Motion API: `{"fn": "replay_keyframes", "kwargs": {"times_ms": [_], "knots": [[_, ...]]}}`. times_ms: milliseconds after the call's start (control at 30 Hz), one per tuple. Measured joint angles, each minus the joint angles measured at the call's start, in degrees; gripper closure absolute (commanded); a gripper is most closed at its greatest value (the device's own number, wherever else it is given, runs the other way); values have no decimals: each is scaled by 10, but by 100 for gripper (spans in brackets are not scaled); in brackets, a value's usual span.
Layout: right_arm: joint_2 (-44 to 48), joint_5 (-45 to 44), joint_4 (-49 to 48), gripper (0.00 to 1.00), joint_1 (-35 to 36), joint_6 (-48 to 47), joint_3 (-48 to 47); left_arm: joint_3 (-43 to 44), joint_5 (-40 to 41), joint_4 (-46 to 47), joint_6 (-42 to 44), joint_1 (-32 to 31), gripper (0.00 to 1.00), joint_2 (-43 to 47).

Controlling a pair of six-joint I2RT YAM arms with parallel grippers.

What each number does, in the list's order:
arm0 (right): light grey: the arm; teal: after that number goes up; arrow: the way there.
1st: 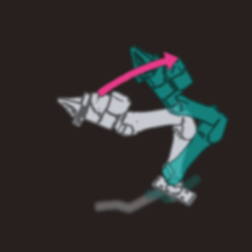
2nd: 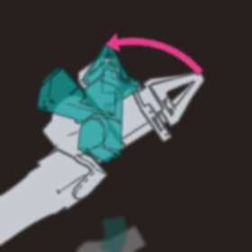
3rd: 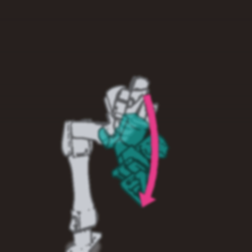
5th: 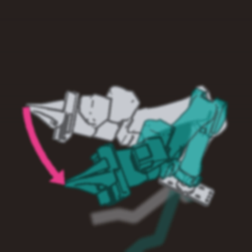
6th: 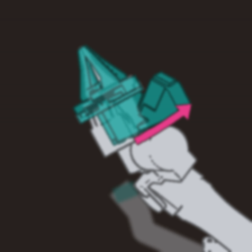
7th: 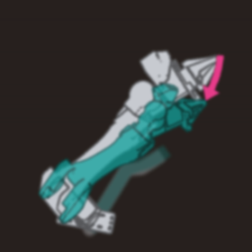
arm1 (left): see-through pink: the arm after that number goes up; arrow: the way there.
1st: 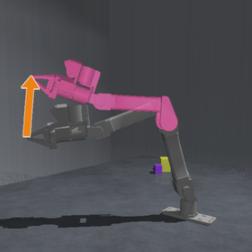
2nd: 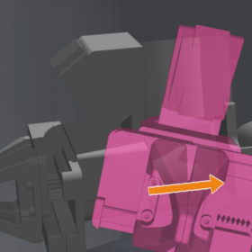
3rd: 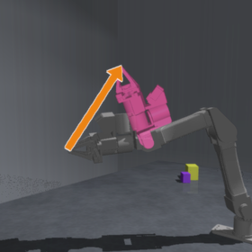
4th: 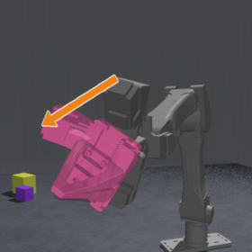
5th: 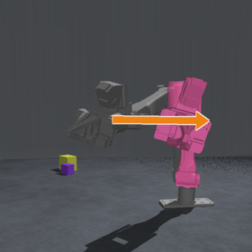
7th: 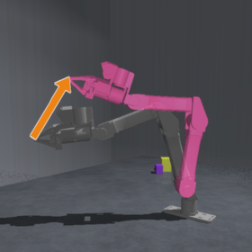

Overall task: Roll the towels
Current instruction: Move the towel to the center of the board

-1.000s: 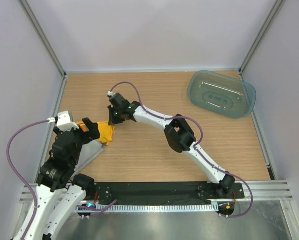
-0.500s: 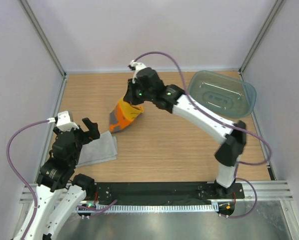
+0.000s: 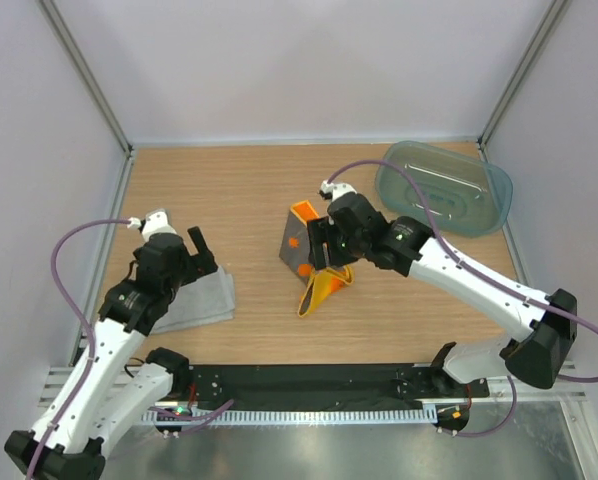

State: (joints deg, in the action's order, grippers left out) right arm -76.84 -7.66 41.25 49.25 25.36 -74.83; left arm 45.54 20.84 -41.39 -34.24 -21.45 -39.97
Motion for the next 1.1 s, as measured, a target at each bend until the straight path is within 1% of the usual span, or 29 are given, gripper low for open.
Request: {"fn": "replay_keyframes", "kwargs": {"times_ms": [100,133,233,300,433,600,733,800,900,933,967,1033,1100], "knots": [[1,2,26,21,0,6,48,-12,-7,-8,-42,0,0,-25],[5,2,34,21,0,7,56,-19,-8,-11,-58,0,3,-31],[26,-2,45,20,0,9,59,-47,-11,-9,-97,0,16,-56],[51,-8,46,19,0,9,58,-66,-15,-4,-117,0,19,-83],[76,-17,50,19,0,10,58,-87,-20,9,-137,0,22,-150],[78,-23,54,19,0,16,72,-93,-27,48,-154,0,24,-217],[82,-24,57,19,0,21,100,-93,-30,82,-162,0,21,-274],[82,-25,63,19,0,22,105,-92,-31,97,-163,0,21,-309],[84,-30,68,18,0,22,107,-82,-30,111,-162,0,35,-358],[86,-32,69,18,0,22,107,-75,-26,112,-159,0,54,-370],[89,-35,71,18,0,22,108,-72,-24,117,-162,0,67,-375],[95,-40,73,18,0,22,109,-65,-21,131,-161,1,88,-388],[99,-42,73,18,0,22,111,-54,-15,137,-160,1,98,-399]]}}
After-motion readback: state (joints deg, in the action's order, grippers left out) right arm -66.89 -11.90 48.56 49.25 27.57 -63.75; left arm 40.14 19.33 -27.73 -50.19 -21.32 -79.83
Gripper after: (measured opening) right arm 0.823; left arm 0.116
